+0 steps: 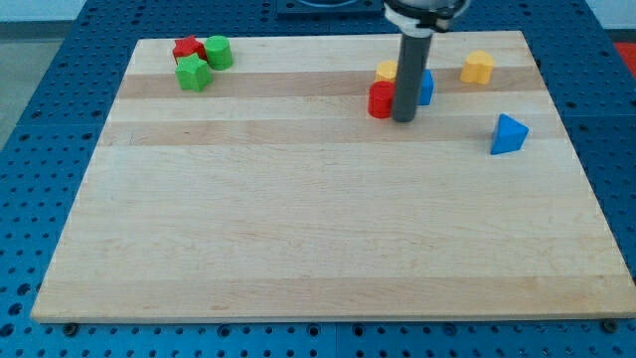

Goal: Push red circle closer to group of blocks

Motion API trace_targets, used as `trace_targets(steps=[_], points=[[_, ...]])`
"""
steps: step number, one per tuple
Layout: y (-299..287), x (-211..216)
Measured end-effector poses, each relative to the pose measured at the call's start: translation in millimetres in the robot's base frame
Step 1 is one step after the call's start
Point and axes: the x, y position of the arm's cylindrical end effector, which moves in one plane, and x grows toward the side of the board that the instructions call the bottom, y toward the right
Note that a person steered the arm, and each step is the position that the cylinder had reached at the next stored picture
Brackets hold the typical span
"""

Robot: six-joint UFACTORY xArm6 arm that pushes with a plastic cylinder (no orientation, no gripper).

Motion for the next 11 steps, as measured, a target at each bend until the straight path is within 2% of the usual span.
trace_targets(steps=[2, 4, 6, 11], points=[[-13.3, -15.9], [-20.6, -49.1], [-53.7, -79.9], [-160.3, -78.7]])
